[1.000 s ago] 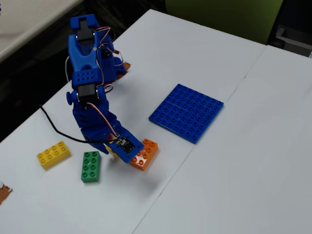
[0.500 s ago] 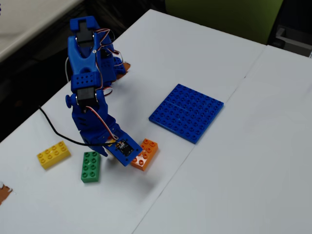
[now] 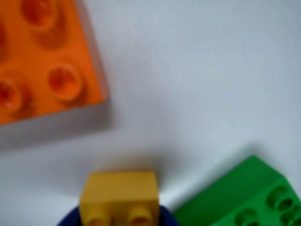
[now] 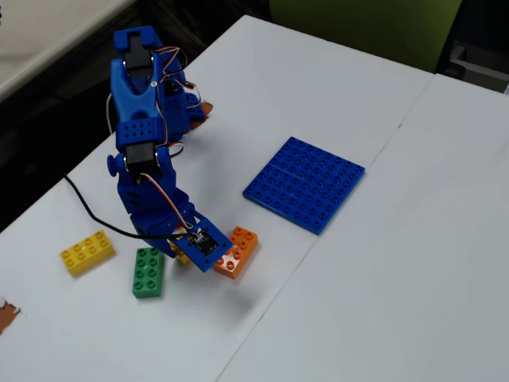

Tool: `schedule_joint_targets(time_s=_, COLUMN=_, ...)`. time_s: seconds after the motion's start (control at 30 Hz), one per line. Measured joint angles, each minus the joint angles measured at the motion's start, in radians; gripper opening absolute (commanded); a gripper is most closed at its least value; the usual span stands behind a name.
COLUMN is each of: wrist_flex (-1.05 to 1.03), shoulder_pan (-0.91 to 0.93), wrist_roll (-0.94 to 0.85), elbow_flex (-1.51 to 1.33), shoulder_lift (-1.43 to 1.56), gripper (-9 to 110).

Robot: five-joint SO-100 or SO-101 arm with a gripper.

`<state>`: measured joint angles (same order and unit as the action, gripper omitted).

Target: Pick up the 2x2 yellow block and go up the 8x8 blue block.

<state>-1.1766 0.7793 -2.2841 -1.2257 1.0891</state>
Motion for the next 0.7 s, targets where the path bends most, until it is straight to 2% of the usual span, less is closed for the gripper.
schedule_joint_targets(time_s=0.17, wrist_flex=0.000, shoulder_pan=-0.003, wrist_roll=0.000, elbow_flex=-0.005, shoulder_lift=0.000, gripper=0)
schedule_joint_targets(time_s=0.47, wrist_flex=-0.006, shoulder_pan=-0.011, wrist_roll=0.003, elbow_flex=-0.005, shoulder_lift=0.006, gripper=0)
schedule_joint_targets(time_s=0.7, wrist_flex=-0.114, shoulder_pan=-0.031, wrist_roll=0.009, elbow_flex=-0.006, shoulder_lift=0.118, gripper=0)
